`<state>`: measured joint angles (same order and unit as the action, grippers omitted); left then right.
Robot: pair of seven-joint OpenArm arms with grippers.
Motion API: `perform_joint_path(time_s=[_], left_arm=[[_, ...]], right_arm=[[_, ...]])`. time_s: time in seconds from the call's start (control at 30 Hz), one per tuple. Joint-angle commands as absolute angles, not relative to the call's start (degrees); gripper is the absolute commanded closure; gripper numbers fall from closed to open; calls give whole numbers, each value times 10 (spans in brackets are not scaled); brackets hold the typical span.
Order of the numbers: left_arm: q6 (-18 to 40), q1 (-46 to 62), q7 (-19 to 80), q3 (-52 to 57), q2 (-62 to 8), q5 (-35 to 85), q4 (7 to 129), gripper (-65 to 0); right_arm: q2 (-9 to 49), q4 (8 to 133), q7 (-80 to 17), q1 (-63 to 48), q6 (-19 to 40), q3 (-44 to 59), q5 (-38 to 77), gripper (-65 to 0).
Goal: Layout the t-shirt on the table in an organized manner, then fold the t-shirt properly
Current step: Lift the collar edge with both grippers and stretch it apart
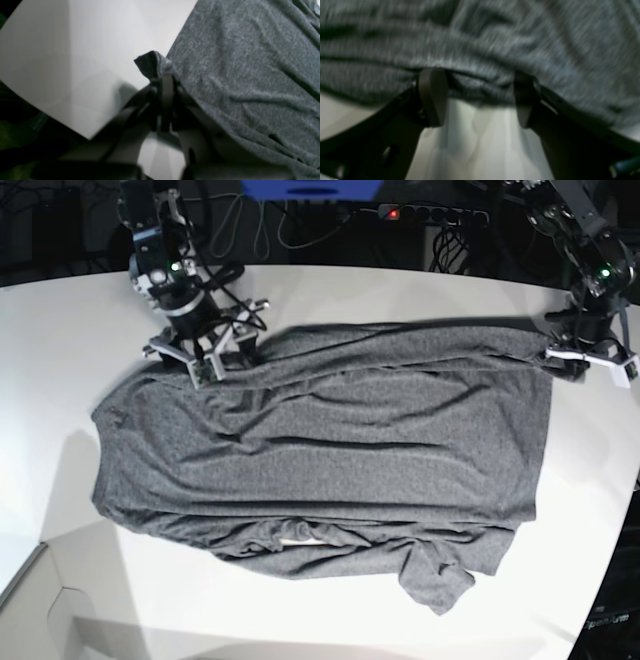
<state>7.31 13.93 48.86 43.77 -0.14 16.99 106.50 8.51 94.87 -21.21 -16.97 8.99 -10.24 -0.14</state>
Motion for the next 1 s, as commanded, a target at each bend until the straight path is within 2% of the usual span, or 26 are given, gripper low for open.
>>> perform_joint_path(time_s=[0.0, 0.97], left_arm=[[73, 137, 477, 439, -7, 172, 1075, 0], [73, 137, 477, 439, -8, 172, 1075, 0]], right_arm=[[86, 960, -199, -168, 89, -102, 0, -418], [86, 954, -200, -132, 87, -97, 0, -418]])
